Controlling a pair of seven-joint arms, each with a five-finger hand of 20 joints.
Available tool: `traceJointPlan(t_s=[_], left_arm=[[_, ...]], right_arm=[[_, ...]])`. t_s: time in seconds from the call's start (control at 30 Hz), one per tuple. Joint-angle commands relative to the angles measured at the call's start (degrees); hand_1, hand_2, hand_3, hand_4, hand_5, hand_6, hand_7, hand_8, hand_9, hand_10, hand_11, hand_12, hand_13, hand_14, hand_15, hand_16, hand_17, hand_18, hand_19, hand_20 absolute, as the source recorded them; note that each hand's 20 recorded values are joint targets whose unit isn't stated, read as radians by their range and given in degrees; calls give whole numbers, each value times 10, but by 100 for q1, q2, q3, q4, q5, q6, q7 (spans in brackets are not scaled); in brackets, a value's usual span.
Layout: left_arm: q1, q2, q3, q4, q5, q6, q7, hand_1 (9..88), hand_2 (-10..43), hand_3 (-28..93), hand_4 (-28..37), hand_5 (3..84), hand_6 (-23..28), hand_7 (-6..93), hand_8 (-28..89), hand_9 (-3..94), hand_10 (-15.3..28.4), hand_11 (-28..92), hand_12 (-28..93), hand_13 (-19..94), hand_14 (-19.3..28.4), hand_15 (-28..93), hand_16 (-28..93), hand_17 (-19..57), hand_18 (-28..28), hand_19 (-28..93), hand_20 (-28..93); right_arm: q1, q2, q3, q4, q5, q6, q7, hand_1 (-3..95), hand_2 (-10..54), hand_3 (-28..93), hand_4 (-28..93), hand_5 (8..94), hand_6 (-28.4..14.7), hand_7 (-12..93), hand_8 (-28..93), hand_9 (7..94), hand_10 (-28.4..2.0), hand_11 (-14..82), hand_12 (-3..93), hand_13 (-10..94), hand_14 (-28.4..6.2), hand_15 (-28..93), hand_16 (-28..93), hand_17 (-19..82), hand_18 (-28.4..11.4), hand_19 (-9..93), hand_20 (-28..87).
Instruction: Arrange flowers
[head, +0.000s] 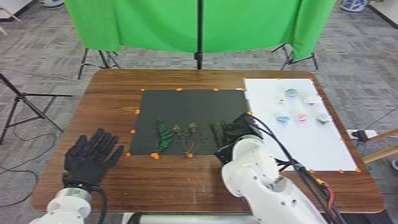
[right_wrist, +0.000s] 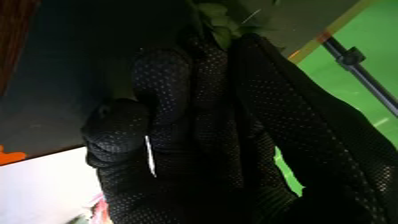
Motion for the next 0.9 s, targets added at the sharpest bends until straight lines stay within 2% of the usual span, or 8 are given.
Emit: traceJointPlan(t_s=[0.03, 0.27, 0.37, 0.5, 0.57, 0.67, 0.77, 0.9], left_arm=[[96, 20, 36, -16, -115, 125, 68, 320, 145, 736, -283, 456, 63, 252, -131, 411, 144, 294, 103, 319, 136, 425, -89, -29, 138, 394, 154], [120, 19, 8, -23, -142, 124, 137, 320, 145, 738, -283, 454, 65, 253, -132, 410, 143, 298, 103, 318, 136, 427, -89, -28, 138, 394, 155], [136, 20, -3, -27, -157, 151, 173, 320, 145, 738, -283, 455, 65, 254, -133, 411, 145, 299, 103, 319, 136, 430, -90, -29, 138, 396, 156], [125, -13, 13, -25, -306, 156, 216, 319, 144, 741, -283, 454, 65, 255, -133, 412, 144, 304, 103, 320, 136, 434, -89, -29, 139, 398, 158], [105, -18, 28, -16, -252, 146, 188, 319, 144, 740, -283, 453, 66, 255, -133, 413, 145, 305, 103, 321, 136, 436, -89, -30, 139, 399, 158], [130, -15, -3, -23, -274, 158, 221, 319, 144, 741, -283, 451, 66, 256, -134, 412, 145, 306, 103, 321, 136, 437, -90, -30, 139, 399, 159], [177, -33, -33, -44, -277, 134, 276, 319, 144, 741, -283, 450, 65, 257, -135, 413, 145, 308, 103, 323, 136, 440, -90, -29, 139, 400, 159], [249, -66, -87, -70, -232, 105, 322, 319, 144, 740, -283, 450, 65, 259, -135, 414, 145, 310, 103, 323, 136, 443, -92, -29, 139, 401, 160]], right_arm=[[-111, 29, -83, 0, -33, -32, -16, 554, -95, 739, -150, 690, -23, 502, 166, 874, -104, 152, 477, 739, -73, 488, 494, 436, -270, 931, 352], [-118, 124, -86, -72, -19, -82, 20, 524, -95, 736, -168, 692, -30, 425, 170, 852, -115, 152, 461, 718, -98, 511, 459, 417, -274, 929, 343], [-113, 181, -111, -98, 9, -62, -13, 514, -95, 716, -166, 706, -43, 348, 167, 848, -121, 152, 455, 716, -117, 526, 432, 415, -276, 931, 336], [-102, 188, -78, -51, 23, -108, -45, 492, -95, 708, -168, 711, -59, 259, 160, 827, -139, 208, 404, 713, -138, 547, 383, 410, -278, 930, 332], [-107, 229, -85, -78, 16, -101, -50, 463, -95, 734, -171, 703, -66, 217, 116, 818, -146, 230, 378, 711, -147, 556, 352, 408, -279, 930, 328], [-131, 286, -74, -141, -1, -113, -59, 440, -95, 750, -172, 691, -69, 191, -50, 807, -157, 256, 343, 707, -152, 568, 324, 407, -279, 931, 321], [-168, 542, -86, -325, -1, -108, -184, 400, -95, 765, -159, 678, -74, 178, -79, 787, -176, 291, 273, 702, -156, 570, 319, 406, -279, 931, 316], [-356, 1255, -121, -791, -74, -582, -730, 337, 2, 757, -162, 671, -78, 173, -79, 774, -191, 285, 254, 685, -168, 573, 315, 396, -281, 928, 311]])
